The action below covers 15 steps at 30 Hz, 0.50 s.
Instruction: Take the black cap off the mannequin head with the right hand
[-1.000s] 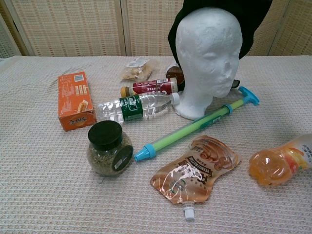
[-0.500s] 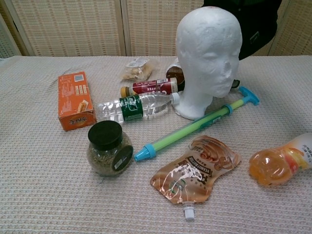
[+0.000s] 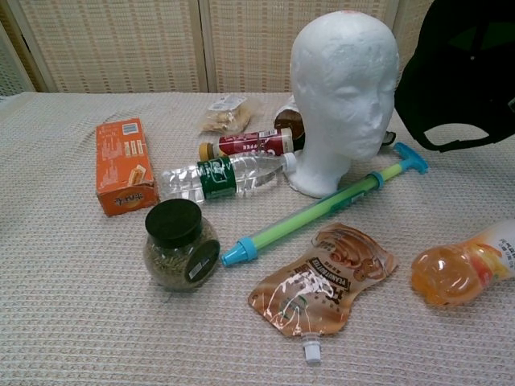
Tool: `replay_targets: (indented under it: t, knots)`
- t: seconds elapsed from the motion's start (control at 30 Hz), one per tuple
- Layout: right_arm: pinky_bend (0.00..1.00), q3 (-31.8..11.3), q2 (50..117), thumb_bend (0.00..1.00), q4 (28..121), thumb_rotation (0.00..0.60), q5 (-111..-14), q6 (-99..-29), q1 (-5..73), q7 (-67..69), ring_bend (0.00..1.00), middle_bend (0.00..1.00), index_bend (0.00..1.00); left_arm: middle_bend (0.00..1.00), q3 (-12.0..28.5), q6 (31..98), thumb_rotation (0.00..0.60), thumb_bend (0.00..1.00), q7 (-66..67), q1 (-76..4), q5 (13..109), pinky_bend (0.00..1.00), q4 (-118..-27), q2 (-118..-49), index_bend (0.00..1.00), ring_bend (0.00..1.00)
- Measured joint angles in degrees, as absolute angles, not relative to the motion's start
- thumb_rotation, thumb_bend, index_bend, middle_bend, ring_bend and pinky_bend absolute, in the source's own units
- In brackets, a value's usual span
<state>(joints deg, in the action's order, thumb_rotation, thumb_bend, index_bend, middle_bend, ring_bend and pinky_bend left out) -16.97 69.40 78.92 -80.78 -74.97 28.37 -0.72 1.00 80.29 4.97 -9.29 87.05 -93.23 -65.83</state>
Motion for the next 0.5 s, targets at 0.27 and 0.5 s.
replay_targets:
  t: [0.27, 0.5]
  knots:
    - [1.0, -10.16, 67.78, 0.67, 80.58, 0.6, -85.47, -73.98, 25.33, 1.86, 0.96, 0.67, 0.88, 0.09, 0.75, 80.68, 0.6, 0.06, 5.46, -9.09, 87.3, 0.06, -94.1, -65.54, 0.14, 0.09]
    - [1.0, -7.99, 74.51, 0.55, 74.16, 0.6, -85.69, -71.11, 25.95, -0.11, 0.7, 0.61, 0.67, 0.09, 0.46, 80.52, 0.6, 0.06, 5.53, -9.14, 87.66, 0.06, -94.26, -65.8, 0.14, 0.09]
